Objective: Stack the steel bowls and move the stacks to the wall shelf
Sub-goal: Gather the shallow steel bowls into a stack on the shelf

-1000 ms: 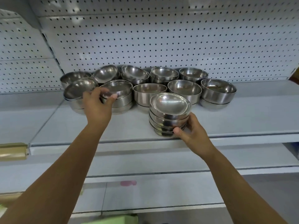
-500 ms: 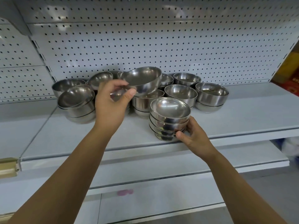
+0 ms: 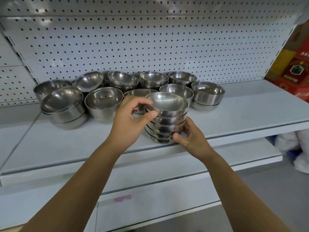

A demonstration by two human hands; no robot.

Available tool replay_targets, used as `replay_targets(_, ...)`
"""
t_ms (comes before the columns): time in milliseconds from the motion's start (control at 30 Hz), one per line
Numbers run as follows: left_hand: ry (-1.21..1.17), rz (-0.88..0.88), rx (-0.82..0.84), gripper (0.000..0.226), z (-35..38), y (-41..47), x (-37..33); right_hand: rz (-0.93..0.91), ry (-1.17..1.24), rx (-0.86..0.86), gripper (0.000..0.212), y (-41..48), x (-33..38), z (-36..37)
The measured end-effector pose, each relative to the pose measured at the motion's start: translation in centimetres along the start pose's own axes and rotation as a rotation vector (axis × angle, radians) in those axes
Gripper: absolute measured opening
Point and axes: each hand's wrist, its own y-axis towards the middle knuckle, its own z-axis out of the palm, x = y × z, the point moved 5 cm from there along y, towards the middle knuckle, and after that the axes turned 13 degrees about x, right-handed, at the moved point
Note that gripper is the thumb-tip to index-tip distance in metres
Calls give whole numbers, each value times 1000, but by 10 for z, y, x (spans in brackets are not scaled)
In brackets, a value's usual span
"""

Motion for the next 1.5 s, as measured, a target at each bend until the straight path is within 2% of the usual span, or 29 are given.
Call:
replay_targets(300,-147,-29,24,34,6,-6,11,-15,5,-11,73,0,1,1)
replay_targets(400,-179,-84,95,50,10,-8,13,-23,25,-20,82,-3,4,2)
replay_targets(500,-197,-117,173,72,16,-6,12,-19,19,-7,81,-3,6,3)
replay_targets(700,-197,-150,161,93,18,-3,15,2,26,29,80,-3,9,-1)
replay_targets(967,-245,-157,87,102,19,-8,27,10,61,1,72,-1,7,-3)
replay_targets(1267,-250,-162,89,96,15,-3,24,16,74,3,64,2,16,-9)
replay_targets(1333,-253,-170,99,98,15,-4,24,30,81,24,68,2,15,-9)
replay_targets(1500,-292,-196,98,97,16,-6,21,89,21,98,100,-1,11,2)
